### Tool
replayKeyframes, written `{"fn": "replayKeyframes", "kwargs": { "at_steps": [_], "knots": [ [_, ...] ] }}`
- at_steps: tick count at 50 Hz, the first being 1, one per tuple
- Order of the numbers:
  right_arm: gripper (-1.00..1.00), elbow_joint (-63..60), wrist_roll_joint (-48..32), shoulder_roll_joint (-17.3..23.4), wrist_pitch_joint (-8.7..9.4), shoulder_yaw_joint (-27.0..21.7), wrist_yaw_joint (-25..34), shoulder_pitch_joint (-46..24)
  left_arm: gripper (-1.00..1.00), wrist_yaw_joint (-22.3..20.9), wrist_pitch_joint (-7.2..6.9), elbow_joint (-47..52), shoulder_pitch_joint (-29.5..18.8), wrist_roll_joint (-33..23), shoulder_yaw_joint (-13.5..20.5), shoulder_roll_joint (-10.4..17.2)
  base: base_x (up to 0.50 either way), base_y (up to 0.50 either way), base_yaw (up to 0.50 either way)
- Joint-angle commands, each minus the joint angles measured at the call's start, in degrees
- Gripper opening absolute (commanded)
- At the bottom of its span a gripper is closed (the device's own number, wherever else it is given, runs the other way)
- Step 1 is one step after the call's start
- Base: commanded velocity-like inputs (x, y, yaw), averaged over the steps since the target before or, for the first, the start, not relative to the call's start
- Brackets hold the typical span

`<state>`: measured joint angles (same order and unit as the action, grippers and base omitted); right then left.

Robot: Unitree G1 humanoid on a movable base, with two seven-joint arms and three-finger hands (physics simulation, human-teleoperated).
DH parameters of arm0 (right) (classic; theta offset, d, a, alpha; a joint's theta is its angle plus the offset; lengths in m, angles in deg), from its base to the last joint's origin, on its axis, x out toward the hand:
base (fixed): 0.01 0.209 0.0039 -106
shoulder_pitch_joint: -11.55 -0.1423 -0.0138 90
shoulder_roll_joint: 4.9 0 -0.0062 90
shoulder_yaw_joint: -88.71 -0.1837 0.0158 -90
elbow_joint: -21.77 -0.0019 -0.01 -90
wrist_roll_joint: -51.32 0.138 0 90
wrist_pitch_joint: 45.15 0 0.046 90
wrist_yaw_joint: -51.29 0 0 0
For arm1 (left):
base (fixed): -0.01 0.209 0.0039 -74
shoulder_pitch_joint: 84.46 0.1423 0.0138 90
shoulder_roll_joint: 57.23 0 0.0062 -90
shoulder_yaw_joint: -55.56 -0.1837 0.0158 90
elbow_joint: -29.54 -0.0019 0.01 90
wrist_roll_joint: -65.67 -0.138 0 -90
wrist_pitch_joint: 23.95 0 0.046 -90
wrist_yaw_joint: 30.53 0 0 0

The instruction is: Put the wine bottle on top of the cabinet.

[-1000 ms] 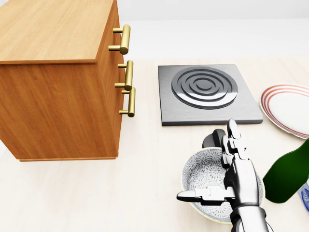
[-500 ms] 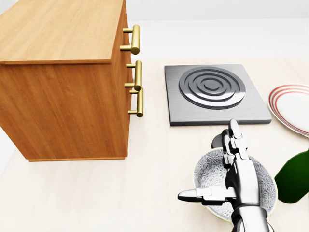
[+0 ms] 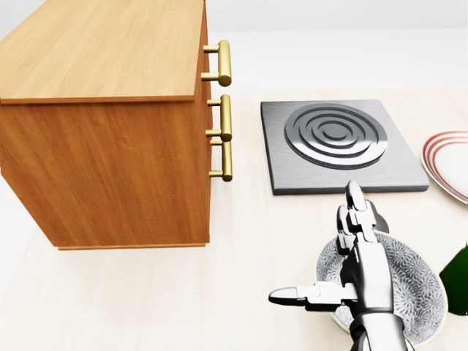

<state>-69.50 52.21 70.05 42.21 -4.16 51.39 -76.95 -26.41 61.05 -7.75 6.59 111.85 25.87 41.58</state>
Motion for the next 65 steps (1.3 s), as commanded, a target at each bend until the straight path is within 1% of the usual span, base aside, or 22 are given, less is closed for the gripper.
{"fn": "replayKeyframes", "kwargs": {
  "at_steps": [1,2,5,15,21,22,23,25,26,27,28,29,32,38,44,49,50,52,56,58,61,65],
  "knots": [
    [1.0,-0.4,0.2,0.0,-0.6,0.0,0.2,0.2,1.0,-0.1,0.0,-0.1,0.0,-0.2,-0.2,-0.2,0.36,0.0,0.0],
    [1.0,-0.4,0.4,0.0,-0.84,-0.2,0.1,0.1,1.0,-0.2,0.0,-0.1,0.0,-0.3,-0.3,-0.2,0.36,0.0,0.0],
    [1.0,0.2,0.1,0.1,-0.42,-0.2,-0.2,-0.3,1.0,-0.1,0.0,-0.1,-0.1,-0.3,-0.3,-0.2,0.04,0.0,0.0],
    [1.0,-0.2,0.2,0.0,-0.15,-0.2,-0.5,-0.2,1.0,0.2,0.0,0.2,0.0,0.6,0.6,0.2,0.0,0.0,0.0],
    [1.0,-1.1,-0.3,-0.2,-1.04,-0.1,-1.4,0.4,1.0,0.2,0.0,0.0,0.1,0.4,0.3,0.3,0.0,0.0,0.0],
    [1.0,-2.2,-0.6,-0.6,0.01,-0.5,-3.1,0.5,1.0,0.2,0.0,-0.1,0.0,0.5,0.3,0.3,0.0,0.0,0.0],
    [1.0,-5.6,0.4,-0.8,0.45,-0.3,-2.9,1.2,1.0,0.3,0.0,-0.1,0.0,0.4,0.3,0.3,0.0,0.0,0.0],
    [1.0,-12.0,-2.3,-0.6,3.65,-0.6,-6.2,1.1,1.0,0.1,0.0,0.0,0.1,0.3,0.3,0.3,0.0,0.0,0.0],
    [1.0,-17.2,-2.7,-0.6,7.52,-1.0,-7.1,0.7,1.0,0.0,0.0,-0.1,0.1,0.1,0.3,0.2,0.0,0.0,0.0],
    [1.0,-23.7,-4.3,-0.6,7.64,-1.7,-9.3,0.0,1.0,-0.2,0.0,-0.3,0.2,-0.1,0.3,0.1,0.0,0.0,0.0],
    [1.0,-28.3,-4.6,-0.5,7.64,-2.0,-9.8,-0.9,1.0,-0.2,0.0,-0.3,0.1,-0.1,0.4,0.1,0.0,0.0,0.0],
    [1.0,-28.7,-4.6,-0.5,7.64,-2.0,-9.9,-1.0,1.0,-0.2,0.0,-0.3,0.1,-0.1,0.4,0.1,0.0,0.0,0.0],
    [1.0,-36.6,-4.9,-0.5,7.64,-4.0,-12.4,-3.7,1.0,-0.6,0.0,-0.5,0.3,0.0,0.8,-0.1,0.0,0.0,0.0],
    [1.0,-39.1,-5.4,-0.3,7.64,-4.6,-14.5,-3.5,1.0,-0.4,0.0,-0.5,0.5,0.6,1.3,0.1,0.0,0.0,0.0],
    [1.0,-46.8,-3.8,1.2,7.64,-7.1,-15.4,-7.7,1.0,-0.2,0.0,-0.5,0.4,0.4,0.8,0.1,0.0,0.0,0.0],
    [1.0,-49.7,-2.2,2.5,7.64,-10.8,-15.7,-9.2,1.0,-0.5,0.0,-0.7,0.4,0.1,0.5,-0.3,0.0,0.0,0.0],
    [1.0,-50.2,-3.4,3.4,7.64,-11.0,-16.2,-9.4,1.0,-0.4,0.0,-0.7,0.4,0.4,0.8,-0.1,0.0,0.0,0.0],
    [1.0,-51.5,-2.0,3.9,7.64,-13.0,-15.6,-10.6,1.0,-0.2,0.0,-0.6,0.4,0.9,1.2,0.1,0.0,0.0,0.0],
    [1.0,-54.1,-1.8,6.0,7.64,-15.1,-16.2,-12.9,1.0,0.0,0.0,-0.6,0.4,0.9,0.9,0.2,0.0,0.0,0.0],
    [1.0,-55.7,0.4,6.8,7.64,-16.9,-15.0,-14.7,1.0,0.0,0.0,-0.6,0.4,1.0,0.8,0.0,0.0,0.0,0.0],
    [1.0,-57.1,0.5,8.7,7.64,-19.4,-16.5,-16.7,1.0,-0.1,0.0,-0.7,0.5,1.0,1.0,0.0,0.0,0.0,0.0],
    [1.0,-58.7,2.8,10.5,7.64,-24.3,-17.1,-18.2,1.0,0.1,0.0,-0.8,0.5,1.4,1.2,0.2,0.0,0.0,0.0]
  ]
}}
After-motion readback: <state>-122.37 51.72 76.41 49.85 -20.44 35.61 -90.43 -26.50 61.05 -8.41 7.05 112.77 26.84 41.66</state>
